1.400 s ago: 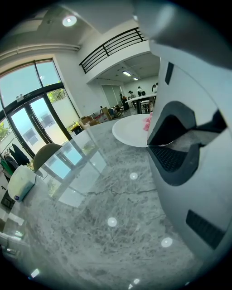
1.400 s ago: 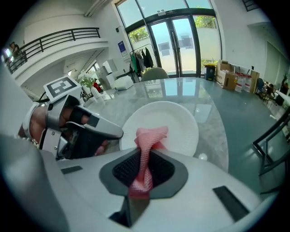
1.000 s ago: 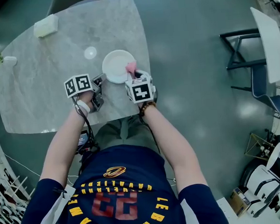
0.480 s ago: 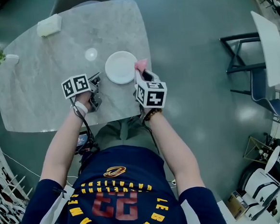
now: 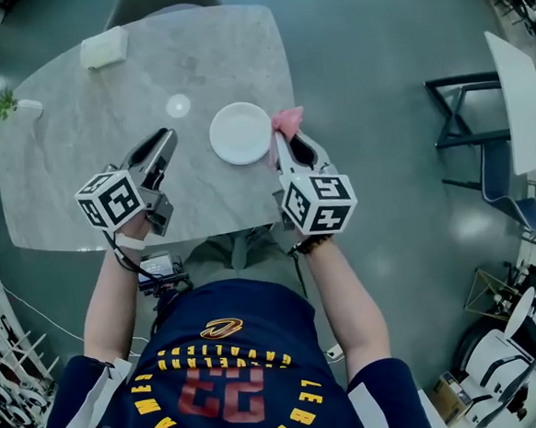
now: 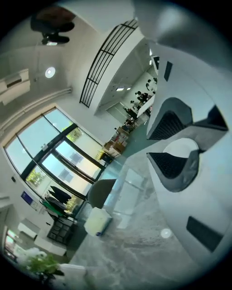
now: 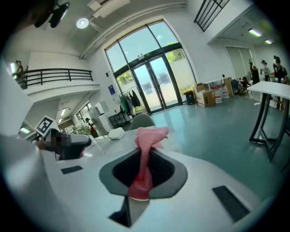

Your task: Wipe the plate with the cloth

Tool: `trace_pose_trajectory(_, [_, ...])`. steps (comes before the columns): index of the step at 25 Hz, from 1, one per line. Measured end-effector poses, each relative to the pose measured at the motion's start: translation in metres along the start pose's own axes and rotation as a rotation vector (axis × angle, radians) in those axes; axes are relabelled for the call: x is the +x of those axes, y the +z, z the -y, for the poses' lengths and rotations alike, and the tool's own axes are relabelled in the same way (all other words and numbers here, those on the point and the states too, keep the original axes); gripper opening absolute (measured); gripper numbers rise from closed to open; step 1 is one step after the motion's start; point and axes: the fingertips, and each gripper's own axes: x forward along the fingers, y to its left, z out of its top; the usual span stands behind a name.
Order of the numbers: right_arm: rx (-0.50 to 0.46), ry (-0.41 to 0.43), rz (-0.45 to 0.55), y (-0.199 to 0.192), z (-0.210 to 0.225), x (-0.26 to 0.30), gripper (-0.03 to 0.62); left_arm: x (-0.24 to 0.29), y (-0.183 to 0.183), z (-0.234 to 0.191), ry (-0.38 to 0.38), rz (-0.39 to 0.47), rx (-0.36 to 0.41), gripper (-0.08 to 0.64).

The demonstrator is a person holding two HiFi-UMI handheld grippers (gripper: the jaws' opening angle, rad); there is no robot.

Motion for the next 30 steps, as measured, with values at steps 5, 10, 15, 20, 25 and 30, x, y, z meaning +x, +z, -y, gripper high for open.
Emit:
trace_pose_trajectory(5, [-0.135, 0.007, 0.088, 0.031, -0.017, -0.023, 0.04, -0.047, 0.039, 0.028, 0.086, 0.133, 0.307, 0.084])
trace_pose_trajectory(10, [-0.21, 0.034, 0.187, 0.058, -0.035, -0.041, 0.04, -0.063, 0.057, 0.063, 0.081, 0.191, 0.468, 0.083])
trace_pose_trajectory(15, [-0.257, 0.077, 0.259, 0.076, -0.066, -0.054, 0.04, -0.066, 0.063, 0.082, 0.042, 0.212, 0.5, 0.083])
trace_pose_trajectory(20, [-0.268, 0.129, 0.324, 0.095, -0.074, -0.07, 0.04, -0.058, 0.067, 0.101, 0.021, 0.228, 0.5, 0.083])
trace_pose_trajectory(25, [-0.288, 0.163, 0.347, 0.102, -0.096, -0.076, 0.04, -0.067, 0.072, 0.115, -0.005, 0.245, 0.529, 0.083])
trace_pose_trajectory(30, [-0.304, 0.203, 0.343, 0.099, -0.112, -0.075, 0.04, -0.07, 0.072, 0.117, -0.003, 0.247, 0.564, 0.083])
